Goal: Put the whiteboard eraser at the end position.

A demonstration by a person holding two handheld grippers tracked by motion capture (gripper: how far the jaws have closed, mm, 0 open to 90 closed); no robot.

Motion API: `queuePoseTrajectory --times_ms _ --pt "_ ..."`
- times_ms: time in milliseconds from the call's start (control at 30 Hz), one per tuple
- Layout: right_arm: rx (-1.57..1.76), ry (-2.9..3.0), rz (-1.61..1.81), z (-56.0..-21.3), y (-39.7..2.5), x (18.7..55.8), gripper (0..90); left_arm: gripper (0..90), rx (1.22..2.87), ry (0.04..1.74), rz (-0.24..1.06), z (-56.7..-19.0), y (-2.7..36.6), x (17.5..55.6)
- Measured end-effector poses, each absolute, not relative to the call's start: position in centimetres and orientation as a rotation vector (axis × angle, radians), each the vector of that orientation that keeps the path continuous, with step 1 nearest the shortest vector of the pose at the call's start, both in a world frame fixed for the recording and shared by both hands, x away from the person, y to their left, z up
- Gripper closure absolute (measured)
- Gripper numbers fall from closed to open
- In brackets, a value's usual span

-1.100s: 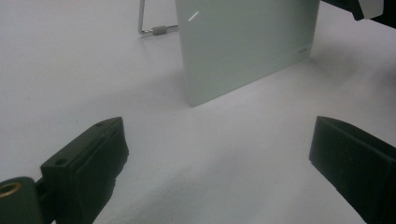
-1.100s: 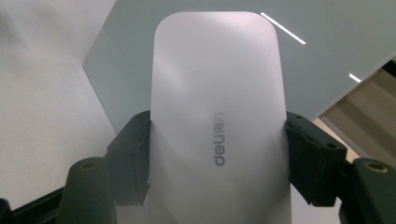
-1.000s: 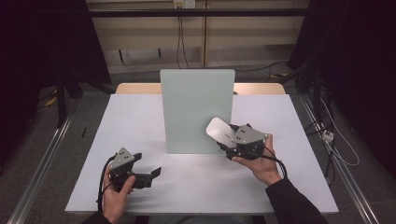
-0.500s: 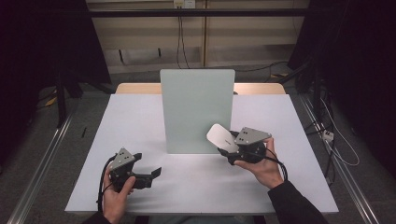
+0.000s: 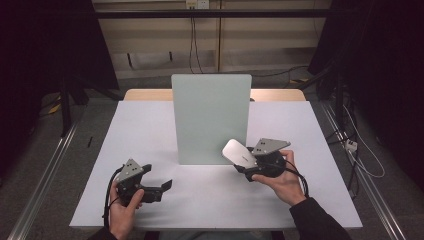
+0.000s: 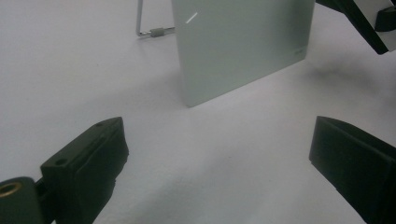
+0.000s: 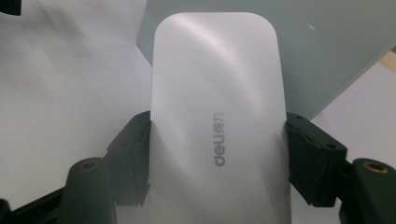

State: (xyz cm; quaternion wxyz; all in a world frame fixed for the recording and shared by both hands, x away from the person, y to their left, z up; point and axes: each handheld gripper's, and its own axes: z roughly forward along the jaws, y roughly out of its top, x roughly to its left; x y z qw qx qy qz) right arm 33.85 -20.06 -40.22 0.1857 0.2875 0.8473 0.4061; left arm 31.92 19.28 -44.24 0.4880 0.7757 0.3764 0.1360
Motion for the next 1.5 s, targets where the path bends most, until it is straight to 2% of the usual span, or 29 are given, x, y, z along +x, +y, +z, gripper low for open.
queuePoseTrajectory --times_ms 833,1500 --pt "0.727 2.57 1.135 -40.4 -18.0 32.3 31.2 4.1 1.866 0.922 0.355 -44.0 19.5 31.8" --pt "0.563 2.746 1.032 -42.1 -14.2 33.1 31.2 4.1 1.865 0.916 0.35 -44.0 19.4 31.8"
